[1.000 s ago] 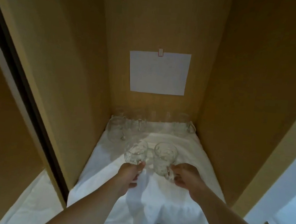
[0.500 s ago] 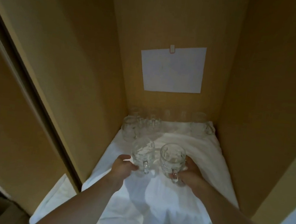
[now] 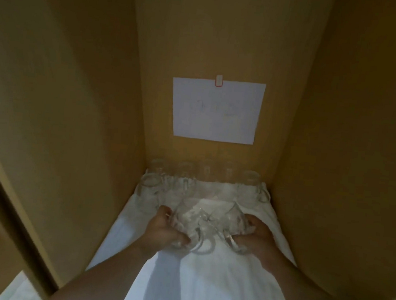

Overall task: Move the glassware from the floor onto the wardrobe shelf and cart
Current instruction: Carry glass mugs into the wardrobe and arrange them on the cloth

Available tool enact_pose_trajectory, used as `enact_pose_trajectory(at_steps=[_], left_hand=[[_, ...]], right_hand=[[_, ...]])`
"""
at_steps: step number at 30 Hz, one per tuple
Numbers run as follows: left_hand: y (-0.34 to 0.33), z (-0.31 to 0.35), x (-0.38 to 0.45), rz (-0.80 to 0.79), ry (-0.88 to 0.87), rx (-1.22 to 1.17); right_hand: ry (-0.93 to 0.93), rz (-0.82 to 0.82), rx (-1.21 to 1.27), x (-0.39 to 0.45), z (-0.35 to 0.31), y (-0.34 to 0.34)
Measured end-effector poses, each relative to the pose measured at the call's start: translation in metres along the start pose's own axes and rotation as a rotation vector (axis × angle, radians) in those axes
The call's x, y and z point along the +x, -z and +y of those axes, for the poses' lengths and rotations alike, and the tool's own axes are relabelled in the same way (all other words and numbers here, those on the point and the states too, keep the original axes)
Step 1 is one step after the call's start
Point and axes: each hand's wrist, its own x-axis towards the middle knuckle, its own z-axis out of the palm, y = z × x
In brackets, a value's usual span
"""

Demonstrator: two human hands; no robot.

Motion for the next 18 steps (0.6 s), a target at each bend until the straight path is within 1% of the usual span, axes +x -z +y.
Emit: enact_pose_trajectory(at_steps=[3, 7, 10, 13, 16, 18], left_hand=[[0.002, 0.018, 0.027, 0.009, -0.077, 0.137], [0.010, 0.050, 0.057, -0.071, -0.143, 0.403], [0.015, 0.068, 0.070, -0.049, -0.164, 0.546], [0.015, 0.080, 0.076, -0.020, -0.153, 0.728], [0.011, 0.083, 0.089, 0.026, -0.128, 0.829], [0.008, 0.080, 0.099, 0.037, -0.107, 0.887]], right_hand=[[0.024, 0.075, -0.072, 0.016, -0.013, 0.004], [0.093, 0.137, -0.187, 0.042, -0.025, -0.001], [0.160, 0.117, -0.327, 0.064, -0.029, -0.007], [0.255, 0.041, -0.654, 0.073, -0.048, -0.015], [0.387, -0.015, -0.962, 0.082, -0.064, -0.028], [0.464, -0.061, -1.118, 0.087, -0.071, -0.037]])
